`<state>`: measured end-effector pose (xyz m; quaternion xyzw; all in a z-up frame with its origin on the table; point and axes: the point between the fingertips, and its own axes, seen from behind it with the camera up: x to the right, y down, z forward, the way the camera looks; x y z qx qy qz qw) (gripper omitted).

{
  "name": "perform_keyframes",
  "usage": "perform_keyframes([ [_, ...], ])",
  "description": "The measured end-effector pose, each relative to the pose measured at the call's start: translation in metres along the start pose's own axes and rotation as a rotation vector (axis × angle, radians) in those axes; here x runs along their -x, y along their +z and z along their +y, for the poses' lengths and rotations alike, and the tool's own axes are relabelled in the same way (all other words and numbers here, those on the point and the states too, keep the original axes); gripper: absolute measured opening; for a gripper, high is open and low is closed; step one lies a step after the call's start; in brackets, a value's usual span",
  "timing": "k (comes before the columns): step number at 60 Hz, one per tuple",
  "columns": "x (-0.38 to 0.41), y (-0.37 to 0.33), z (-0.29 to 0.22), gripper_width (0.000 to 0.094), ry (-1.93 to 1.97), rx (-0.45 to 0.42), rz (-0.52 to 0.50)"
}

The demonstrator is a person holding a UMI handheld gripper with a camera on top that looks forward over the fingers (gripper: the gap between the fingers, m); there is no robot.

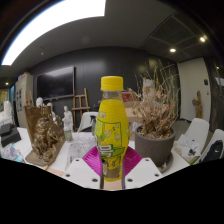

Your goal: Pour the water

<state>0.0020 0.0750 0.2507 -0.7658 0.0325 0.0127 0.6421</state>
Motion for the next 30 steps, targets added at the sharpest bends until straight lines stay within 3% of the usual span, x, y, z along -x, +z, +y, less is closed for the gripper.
perform_keyframes([
  [17, -0.064, 0.025, 0.148, 0.0233, -0.066, 0.197, 0.078],
  [25, -0.074, 0.025, 0.188, 0.0237, -0.036, 0.257, 0.093],
  [30, -0.076, 0.026, 0.186, 0.0281, -0.04, 0.225, 0.098],
])
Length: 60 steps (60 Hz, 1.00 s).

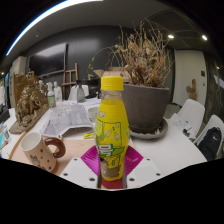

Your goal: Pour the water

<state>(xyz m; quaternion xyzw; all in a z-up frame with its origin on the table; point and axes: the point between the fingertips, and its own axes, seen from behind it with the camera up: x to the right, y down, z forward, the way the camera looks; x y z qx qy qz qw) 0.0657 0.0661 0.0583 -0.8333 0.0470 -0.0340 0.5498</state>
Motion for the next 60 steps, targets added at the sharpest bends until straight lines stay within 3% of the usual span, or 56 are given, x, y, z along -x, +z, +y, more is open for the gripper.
perform_keyframes([
  [10, -0.001, -0.006, 0.002, 0.0517, 0.01, 0.034, 0.013],
  [17, 0.0, -0.024, -0.01, 0.0867, 0.026, 0.053, 0.016],
  [27, 0.001, -0.082, -0.039, 0.0862, 0.024, 0.052, 0.066],
  [40, 0.036, -0.211, -0.063, 0.086, 0.042, 0.1, 0.105],
  [60, 0.105, -0.383, -0.053, 0.0862, 0.008, 0.146, 0.152],
])
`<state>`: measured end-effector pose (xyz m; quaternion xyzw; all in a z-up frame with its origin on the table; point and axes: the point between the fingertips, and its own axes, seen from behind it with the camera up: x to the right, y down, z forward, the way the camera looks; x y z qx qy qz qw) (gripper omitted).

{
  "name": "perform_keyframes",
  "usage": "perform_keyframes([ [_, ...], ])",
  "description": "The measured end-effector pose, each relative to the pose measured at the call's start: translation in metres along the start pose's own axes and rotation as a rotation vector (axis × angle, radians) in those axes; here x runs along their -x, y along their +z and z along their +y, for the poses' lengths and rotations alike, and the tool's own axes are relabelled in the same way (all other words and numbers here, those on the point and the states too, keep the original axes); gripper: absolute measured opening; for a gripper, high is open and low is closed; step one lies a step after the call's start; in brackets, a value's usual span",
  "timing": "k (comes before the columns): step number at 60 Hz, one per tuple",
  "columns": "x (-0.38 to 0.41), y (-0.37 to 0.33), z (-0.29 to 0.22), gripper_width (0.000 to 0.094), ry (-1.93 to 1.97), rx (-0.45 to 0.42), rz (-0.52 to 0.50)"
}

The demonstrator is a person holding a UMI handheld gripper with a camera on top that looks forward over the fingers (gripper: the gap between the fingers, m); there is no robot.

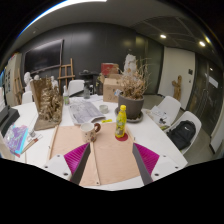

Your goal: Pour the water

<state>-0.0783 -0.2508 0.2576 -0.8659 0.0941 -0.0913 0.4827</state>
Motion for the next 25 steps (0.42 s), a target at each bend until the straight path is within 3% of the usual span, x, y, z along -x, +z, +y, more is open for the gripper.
perform_keyframes([
  [25, 0.004, -0.064, 0.035, 0.0859, -0.014, 0.011, 0.059],
])
